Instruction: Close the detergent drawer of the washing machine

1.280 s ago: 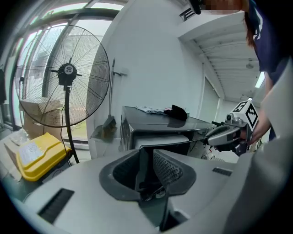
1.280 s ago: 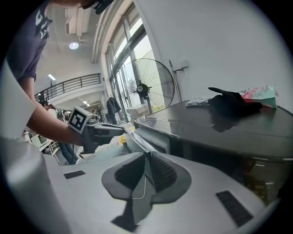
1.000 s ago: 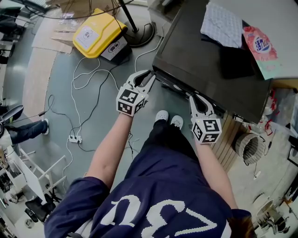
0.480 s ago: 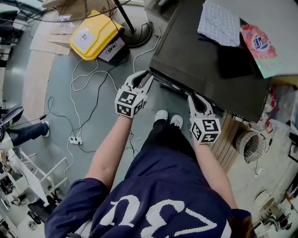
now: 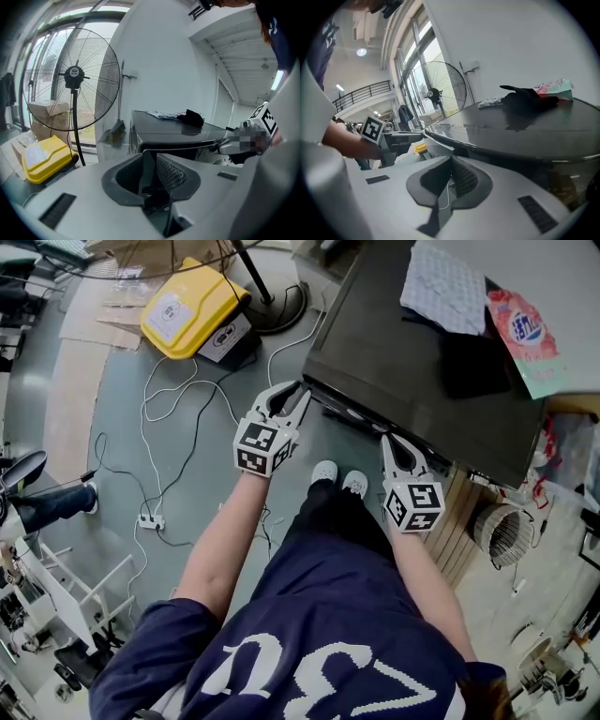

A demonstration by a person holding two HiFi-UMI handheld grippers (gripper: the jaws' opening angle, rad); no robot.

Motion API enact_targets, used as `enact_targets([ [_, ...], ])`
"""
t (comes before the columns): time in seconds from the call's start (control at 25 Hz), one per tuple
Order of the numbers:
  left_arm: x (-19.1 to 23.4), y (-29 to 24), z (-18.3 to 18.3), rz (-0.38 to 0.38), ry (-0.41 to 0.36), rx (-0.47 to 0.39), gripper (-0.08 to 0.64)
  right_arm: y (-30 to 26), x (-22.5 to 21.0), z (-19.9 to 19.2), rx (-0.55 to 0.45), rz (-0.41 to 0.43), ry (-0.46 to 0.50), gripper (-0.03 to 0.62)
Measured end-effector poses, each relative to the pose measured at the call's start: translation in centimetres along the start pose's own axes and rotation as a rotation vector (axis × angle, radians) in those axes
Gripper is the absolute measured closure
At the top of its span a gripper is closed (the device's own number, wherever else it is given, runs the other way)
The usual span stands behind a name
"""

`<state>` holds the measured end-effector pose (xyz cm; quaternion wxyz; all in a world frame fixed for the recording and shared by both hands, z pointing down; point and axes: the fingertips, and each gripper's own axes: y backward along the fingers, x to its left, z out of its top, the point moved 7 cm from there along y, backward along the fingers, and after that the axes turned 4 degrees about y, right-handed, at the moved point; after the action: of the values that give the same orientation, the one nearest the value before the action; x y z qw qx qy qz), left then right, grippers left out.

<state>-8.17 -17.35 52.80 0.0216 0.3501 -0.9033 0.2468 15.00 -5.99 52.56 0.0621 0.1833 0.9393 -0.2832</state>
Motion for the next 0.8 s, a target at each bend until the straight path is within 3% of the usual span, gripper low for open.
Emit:
enact_targets([
  [0.68, -0.1, -0.9, 0.0, 0.078, 0.059, -0.014, 0.459, -0.9, -0.6, 0.0, -0.05, -0.023, -0.162, 0.575],
  [0.8, -0.1, -1.6, 0.3, 0.098, 0.096, -0.017, 0.46, -2.3, 0.2, 1.0, -0.066, 0.02, -0.179, 0.577],
])
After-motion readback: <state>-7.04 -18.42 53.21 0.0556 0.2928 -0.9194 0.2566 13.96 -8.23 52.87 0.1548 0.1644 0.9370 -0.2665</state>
